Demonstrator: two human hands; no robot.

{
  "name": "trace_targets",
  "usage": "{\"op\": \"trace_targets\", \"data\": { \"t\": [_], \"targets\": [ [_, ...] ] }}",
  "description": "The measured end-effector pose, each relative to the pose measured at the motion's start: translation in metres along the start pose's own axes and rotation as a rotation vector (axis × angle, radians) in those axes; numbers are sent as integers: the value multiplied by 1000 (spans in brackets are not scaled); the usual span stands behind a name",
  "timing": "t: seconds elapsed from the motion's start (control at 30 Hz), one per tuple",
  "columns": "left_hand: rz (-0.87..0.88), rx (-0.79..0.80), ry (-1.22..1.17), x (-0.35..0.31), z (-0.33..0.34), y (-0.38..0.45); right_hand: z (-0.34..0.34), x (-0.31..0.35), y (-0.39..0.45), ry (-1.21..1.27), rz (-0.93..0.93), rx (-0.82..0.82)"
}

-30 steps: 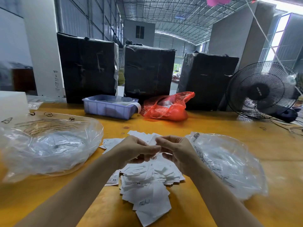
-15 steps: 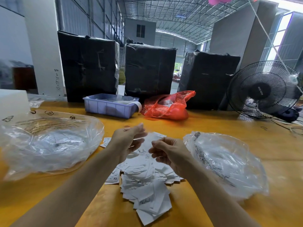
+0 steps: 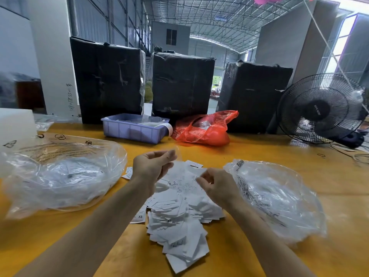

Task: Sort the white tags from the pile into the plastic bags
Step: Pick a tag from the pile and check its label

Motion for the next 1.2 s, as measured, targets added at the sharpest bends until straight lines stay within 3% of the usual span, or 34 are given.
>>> {"op": "trace_targets", "data": {
  "t": [0.1,0.2,0.33,0.43,0.57,0.63,0.7,0.87,1.2],
  "targets": [
    [36,6,110,-4,-4,1,35,-9,-8,-59,-35,359],
    [35,8,199,-2,-8,2,46,-5,-13,-100,-134,487],
    [17,21,270,3,-12,5,36,-4,-9,-65,-209,438],
    [11,54,345,7,-12,6,31,-12,-6,113,-110,402],
    [-16,90,443,14,-11,9,14,-34,3,582,164,199],
    [-38,117,463,18,-10,9,17,-38,1,882,285,215],
    [-66,149,461,22,-7,8,18,-35,0,1029,328,247],
    [-136,209,452,29,1,3,17,-21,-1,1123,290,271],
    [-281,305,436,37,14,-13,-1,-2,-1,1113,182,86]
  ]
}}
Point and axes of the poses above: each hand's wrist, its own y-axis towards the middle knuckle, its own z-axis out of the palm, x = y × z, the point moved 9 cm from there along y, towards the middle knuckle, and after that the axes turned 14 degrees about -y, right-handed, at the moved point
